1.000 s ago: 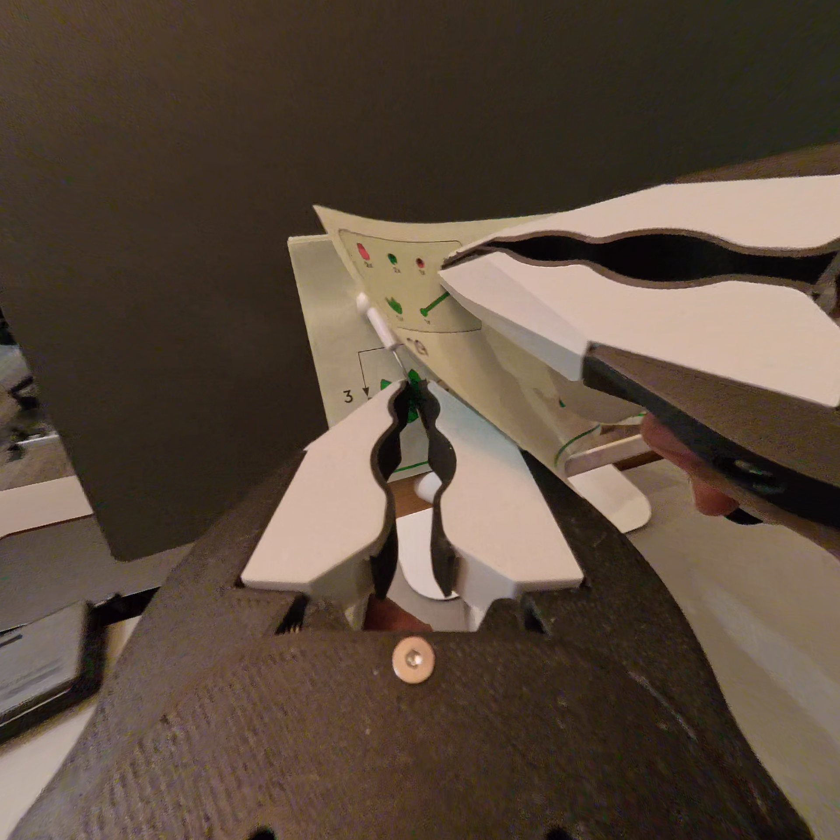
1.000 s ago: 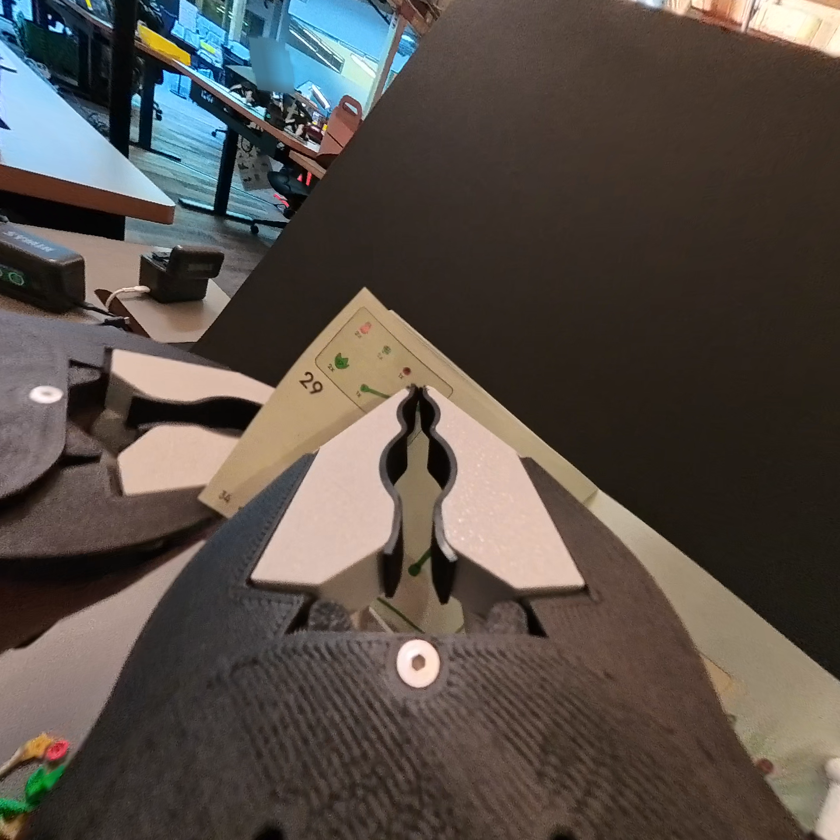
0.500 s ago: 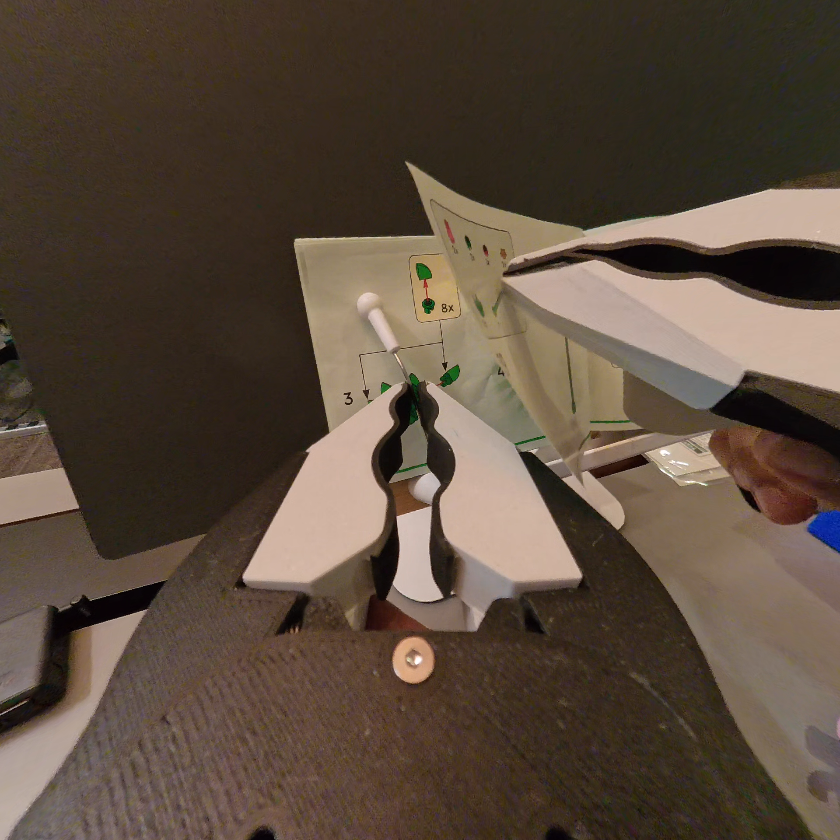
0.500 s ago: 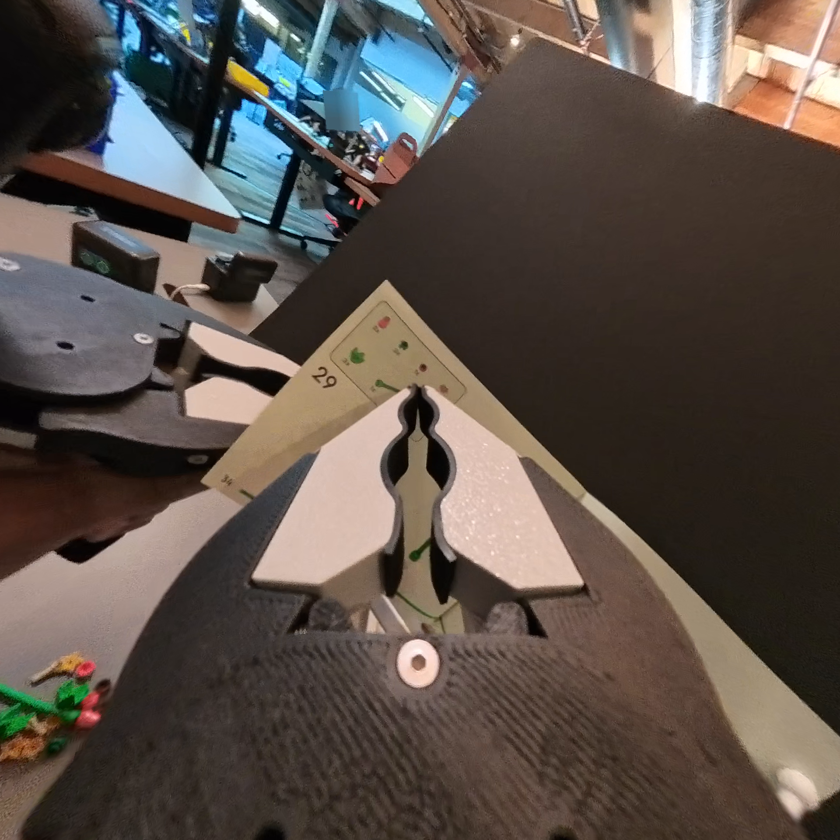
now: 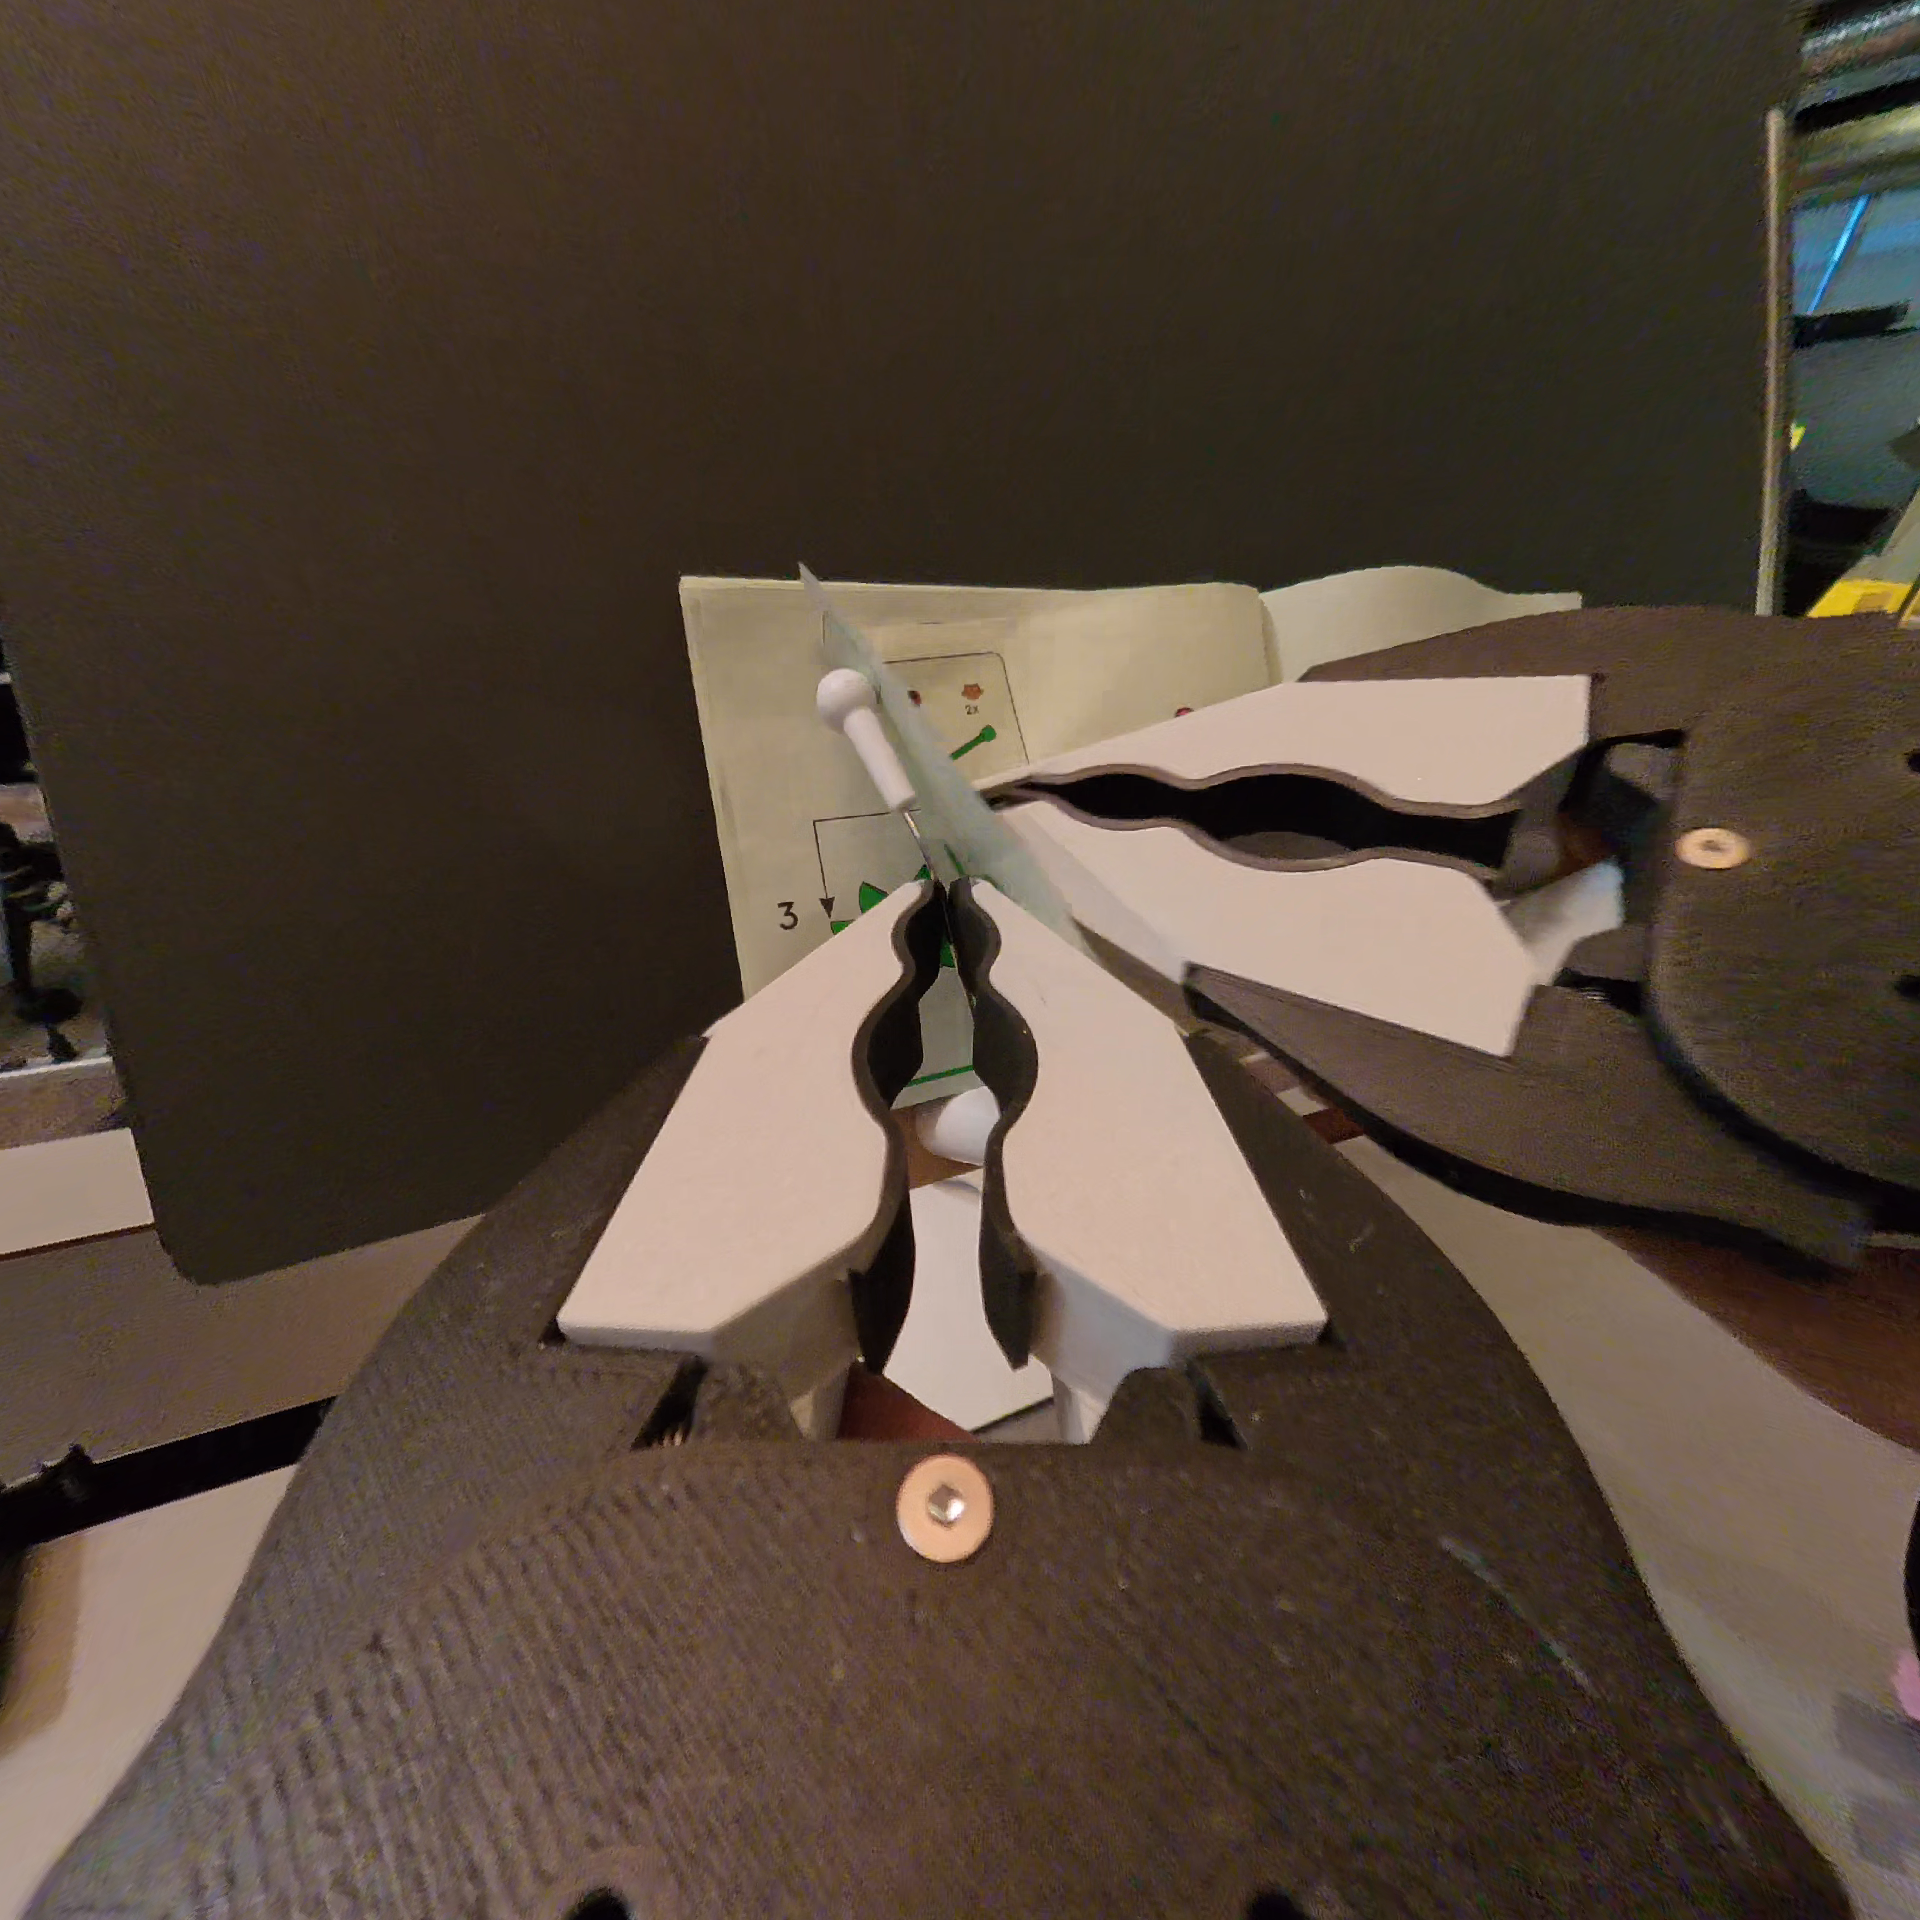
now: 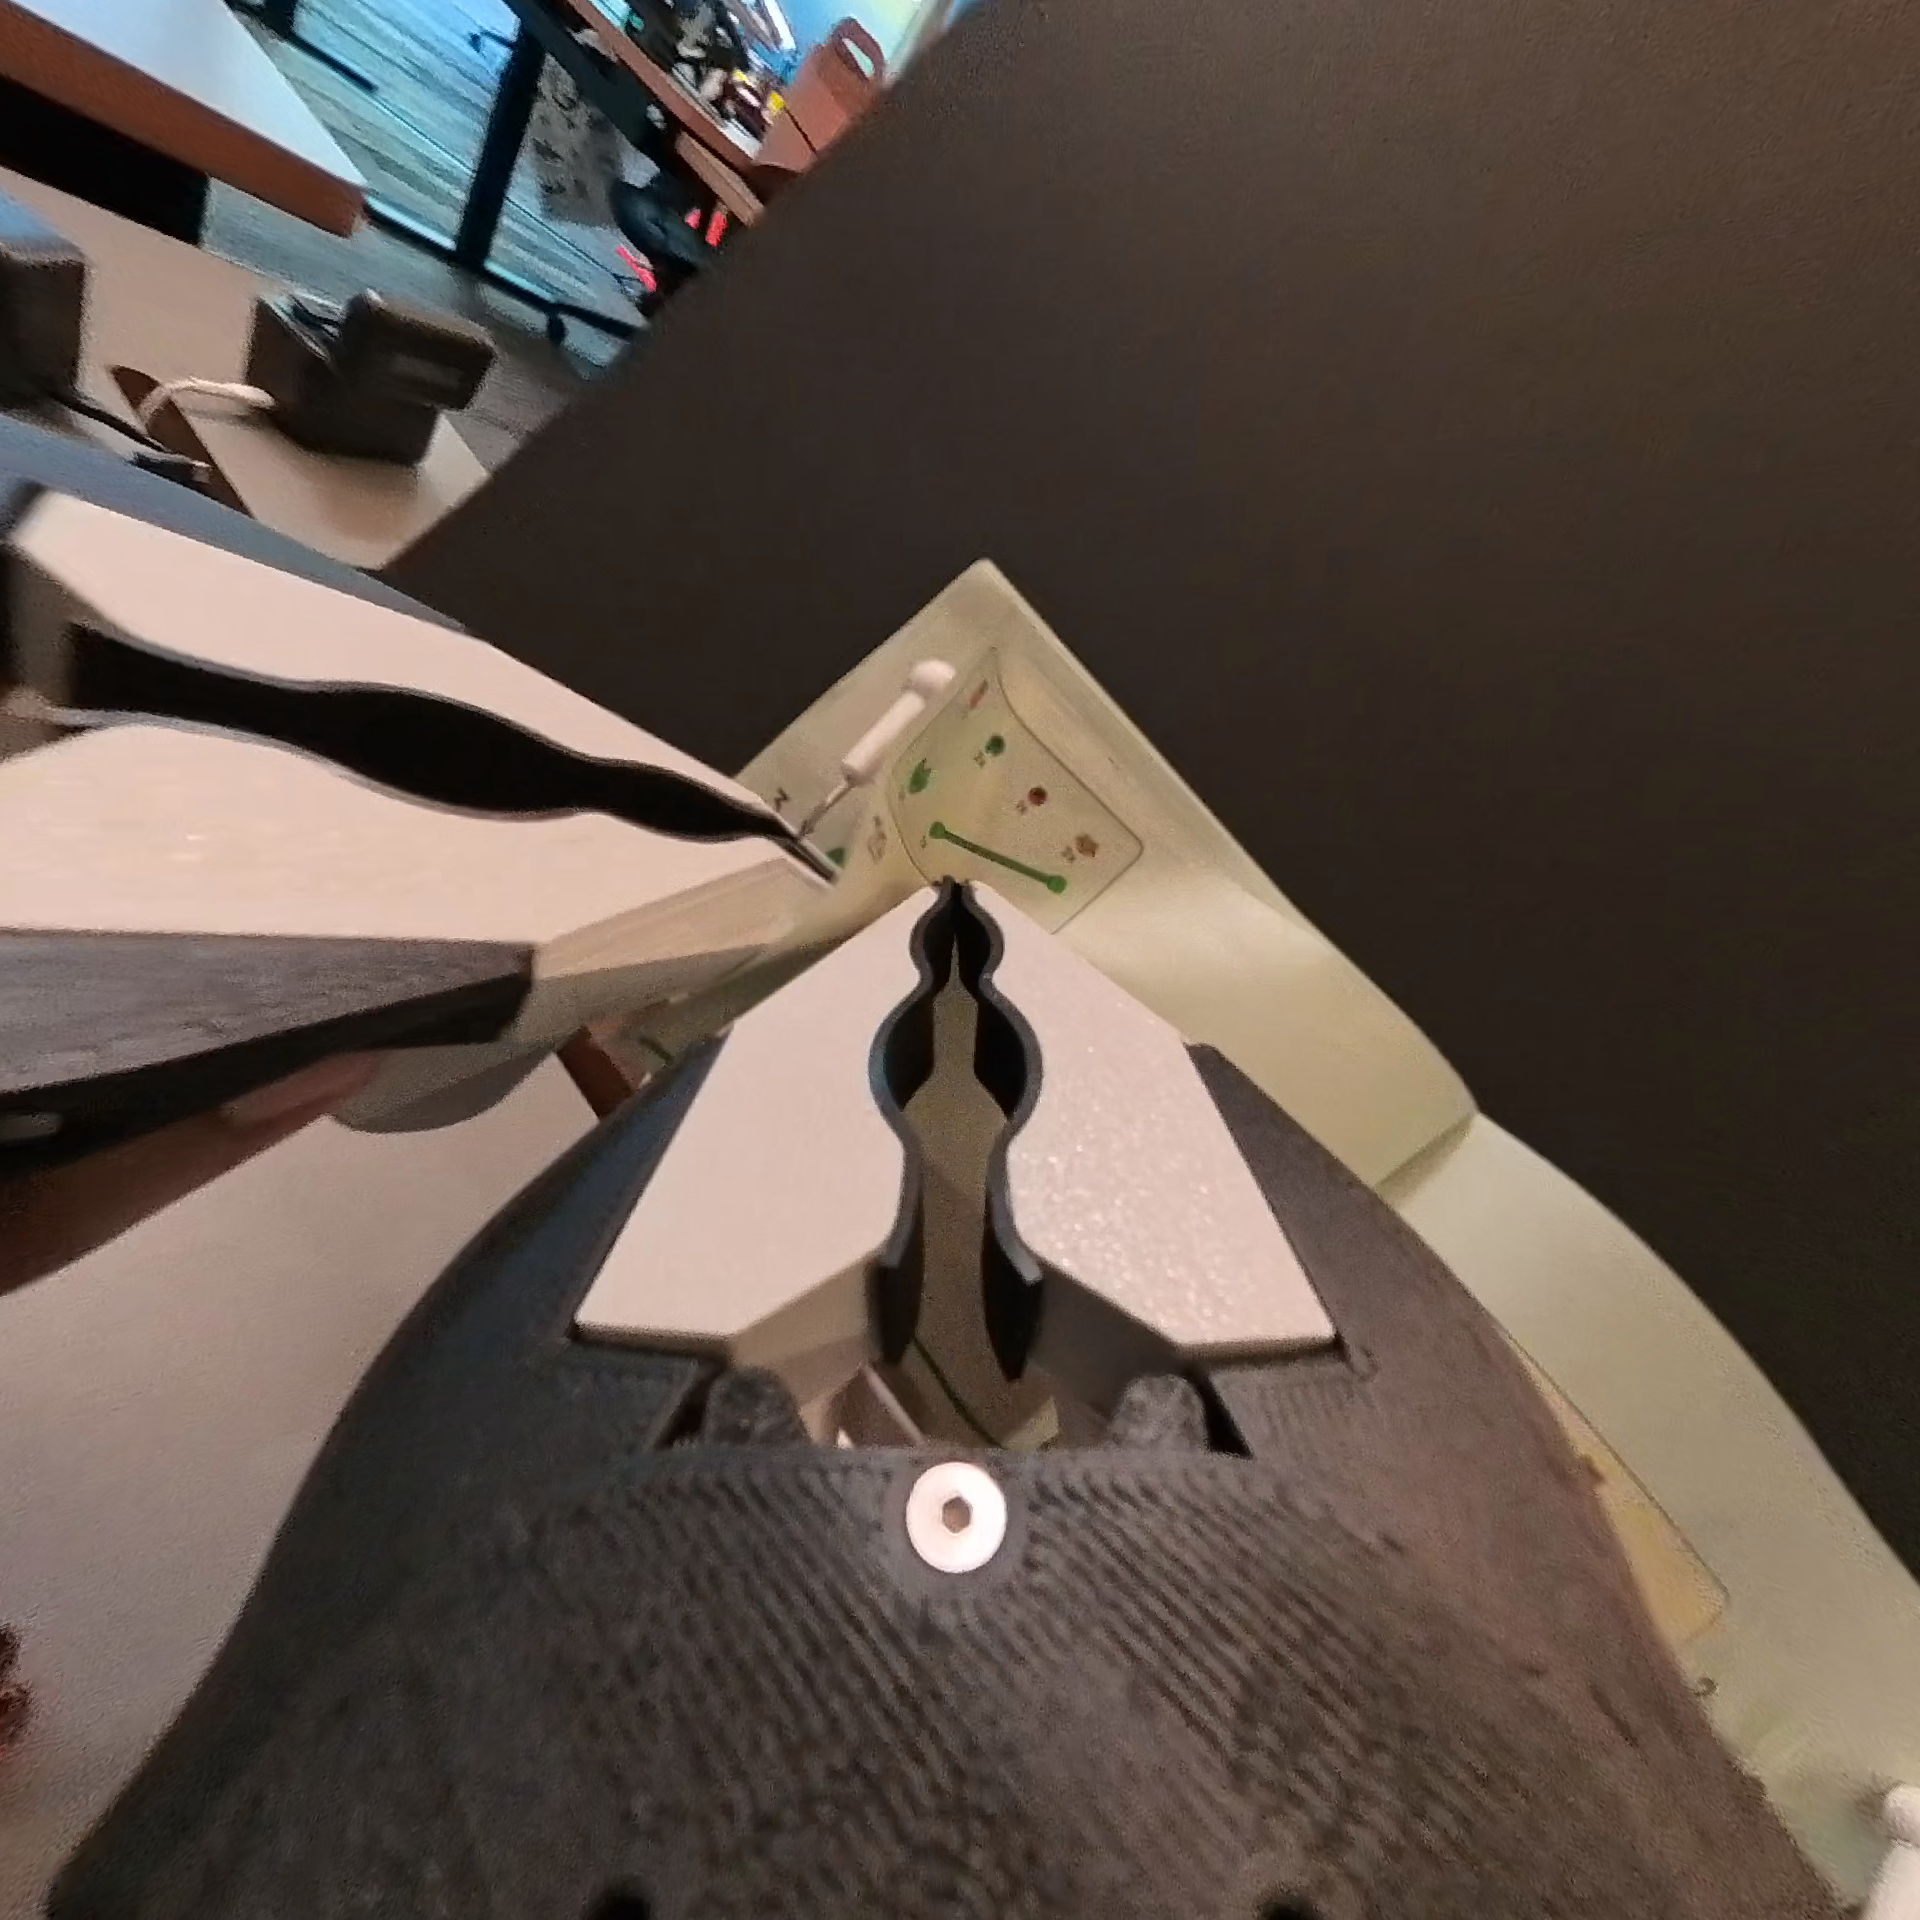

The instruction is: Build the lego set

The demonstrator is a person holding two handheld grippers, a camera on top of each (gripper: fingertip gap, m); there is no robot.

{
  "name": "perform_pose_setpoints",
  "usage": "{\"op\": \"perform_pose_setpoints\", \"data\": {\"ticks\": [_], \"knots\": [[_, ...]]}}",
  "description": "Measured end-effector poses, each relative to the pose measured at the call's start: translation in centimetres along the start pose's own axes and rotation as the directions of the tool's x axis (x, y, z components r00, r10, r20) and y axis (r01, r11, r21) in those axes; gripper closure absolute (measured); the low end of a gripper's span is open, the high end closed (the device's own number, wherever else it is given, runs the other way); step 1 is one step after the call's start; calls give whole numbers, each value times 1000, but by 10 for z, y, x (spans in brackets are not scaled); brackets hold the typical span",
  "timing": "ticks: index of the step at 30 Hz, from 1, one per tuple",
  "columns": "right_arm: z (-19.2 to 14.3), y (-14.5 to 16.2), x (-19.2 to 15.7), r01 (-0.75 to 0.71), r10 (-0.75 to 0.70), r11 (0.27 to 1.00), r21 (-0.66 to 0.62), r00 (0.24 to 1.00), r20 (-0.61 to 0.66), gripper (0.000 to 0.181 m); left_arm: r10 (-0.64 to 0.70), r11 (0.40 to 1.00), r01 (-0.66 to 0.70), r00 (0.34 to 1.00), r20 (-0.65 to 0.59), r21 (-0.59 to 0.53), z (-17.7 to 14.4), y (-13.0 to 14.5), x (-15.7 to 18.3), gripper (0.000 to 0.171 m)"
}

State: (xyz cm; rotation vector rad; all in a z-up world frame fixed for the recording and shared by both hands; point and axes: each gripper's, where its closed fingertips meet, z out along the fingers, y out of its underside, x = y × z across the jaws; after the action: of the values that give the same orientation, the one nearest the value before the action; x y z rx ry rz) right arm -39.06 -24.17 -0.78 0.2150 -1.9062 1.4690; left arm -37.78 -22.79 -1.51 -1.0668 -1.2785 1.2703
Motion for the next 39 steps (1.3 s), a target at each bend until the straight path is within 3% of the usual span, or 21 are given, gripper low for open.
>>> {"op": "perform_pose_setpoints", "data": {"ticks": [6,17,39], "knots": [[0,-2,11,-60,62,997,45,996,-64,181,56,995,-59,998,43,75,-7,-1,-2,171],[1,-9,10,265,-248,964,35,934,-257,181,154,970,-163,986,62,178,-16,-3,2,171],[-6,-20,35,-2,41,990,139,959,-281,181,222,952,-228,974,55,203,-17,-1,14,169]]}}
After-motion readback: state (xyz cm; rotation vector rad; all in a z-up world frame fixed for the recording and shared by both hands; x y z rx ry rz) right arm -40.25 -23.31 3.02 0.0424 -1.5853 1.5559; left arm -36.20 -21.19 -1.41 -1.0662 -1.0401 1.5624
